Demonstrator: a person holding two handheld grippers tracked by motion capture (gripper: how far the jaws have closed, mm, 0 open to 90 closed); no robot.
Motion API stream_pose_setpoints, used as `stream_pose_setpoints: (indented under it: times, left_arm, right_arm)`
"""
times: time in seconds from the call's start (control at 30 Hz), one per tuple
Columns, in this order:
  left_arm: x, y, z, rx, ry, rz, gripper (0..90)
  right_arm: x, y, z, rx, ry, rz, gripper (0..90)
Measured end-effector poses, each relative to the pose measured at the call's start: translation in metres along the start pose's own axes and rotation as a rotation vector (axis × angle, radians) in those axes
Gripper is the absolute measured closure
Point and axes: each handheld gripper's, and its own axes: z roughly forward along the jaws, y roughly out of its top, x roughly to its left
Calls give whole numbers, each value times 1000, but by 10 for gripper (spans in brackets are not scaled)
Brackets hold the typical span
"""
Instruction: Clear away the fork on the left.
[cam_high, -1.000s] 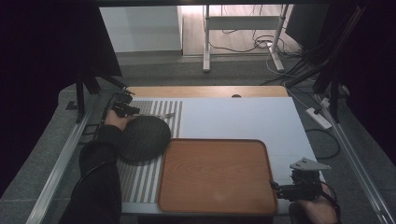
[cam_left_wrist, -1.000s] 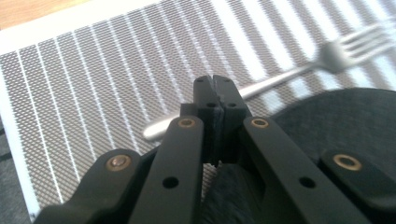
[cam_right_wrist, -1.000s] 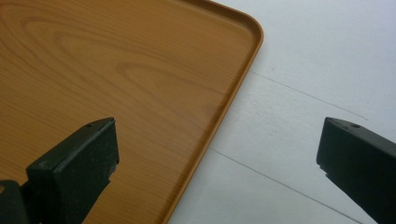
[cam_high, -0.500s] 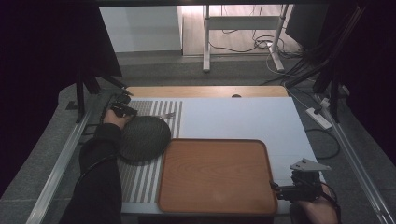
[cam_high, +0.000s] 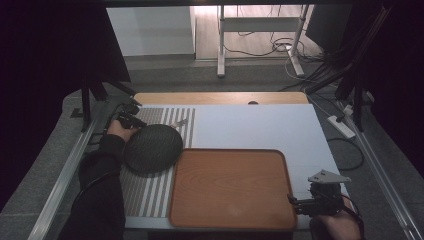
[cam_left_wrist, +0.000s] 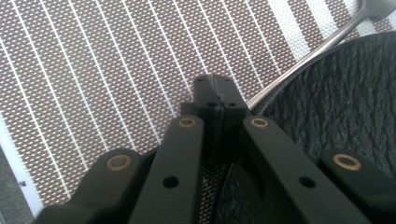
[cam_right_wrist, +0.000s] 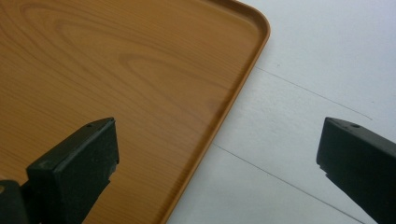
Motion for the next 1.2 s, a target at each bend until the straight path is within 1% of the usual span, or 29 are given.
stream_pose_setpoints:
  times: [0.03,0.07,0.1,0.13,0.17,0.23,0.3,0.33,0.37,0.4,0.43,0.47,0.5,0.53,0.57,0.6,0.63,0.67,0.73,0.77,0.8,0.83,0.87,0.93,0.97,1.0,1.1,1.2]
  left_arm:
    - [1,0,0,2,-3,2,886]
    - [1,1,-1,0,4,8,885]
    - [2,3,-5,-31,24,-8,885]
    - [3,5,-6,-48,12,-25,884]
    - [3,5,-6,-48,12,-25,880]
    - [1,9,-10,-62,20,-22,786]
    - [-6,15,-11,-76,21,-4,704]
    - [-6,15,-11,-76,21,-4,667]
    - [-8,17,-11,-79,18,4,615]
    - [-10,19,-11,-86,0,7,556]
    - [-12,22,-10,-85,-9,15,556]
    - [-15,24,-9,-81,-12,22,520]
    - [-22,29,-6,-82,-34,35,428]
    - [-22,29,-6,-82,-34,35,392]
    - [-25,32,-4,-80,-37,44,359]
    - [-28,34,-3,-79,-40,50,359]
    - [-32,37,-1,-80,-41,54,261]
    - [-35,39,1,-79,-46,57,246]
    - [-41,44,4,-71,-60,75,155]
    - [-44,47,6,-65,-66,85,155]
    - [-48,49,9,-55,-71,99,101]
    - [-51,51,11,-42,-74,110,101]
    - [-55,53,14,-27,-77,124,47]
    - [-60,56,19,-4,-76,142,39]
    - [-62,57,22,7,-82,146,17]
    - [-64,58,25,17,-88,147,16]
    - [-67,61,31,44,-63,159,16]
    - [-67,62,37,58,-63,156,16]
  right_arm:
    - [0,0,0,0,0,-1,0]
    - [0,0,0,2,-1,-2,0]
    - [0,0,0,1,0,-2,0]
    - [0,0,0,0,1,1,0]
    - [0,0,0,0,1,1,0]
    - [0,0,0,3,-2,-1,0]
    - [0,0,0,3,-2,-4,0]
    - [0,0,0,3,-2,-4,0]
    - [0,0,1,4,-3,-5,0]
    - [1,0,0,4,-3,-5,0]
    - [1,0,0,4,-3,-5,0]
    - [1,0,0,4,-3,-5,0]
    - [1,0,0,4,-3,-5,0]
    - [1,0,0,4,-3,-5,0]
    - [1,0,0,4,-2,-5,0]
    - [1,0,0,4,-2,-5,0]
    - [1,0,0,4,-2,-5,0]
    - [1,0,0,4,-1,-6,0]
    - [1,0,0,4,-2,-6,0]
    - [1,0,0,4,-2,-6,0]
    - [1,0,0,5,-1,-7,0]
    - [1,0,0,5,-1,-7,0]
    - [1,0,0,4,-1,-9,0]
    - [1,0,0,3,-1,-9,0]
    - [1,0,0,3,-1,-10,0]
    - [1,0,0,3,-1,-11,0]
    - [1,0,0,2,0,-13,0]
    - [1,0,0,2,1,-13,0]
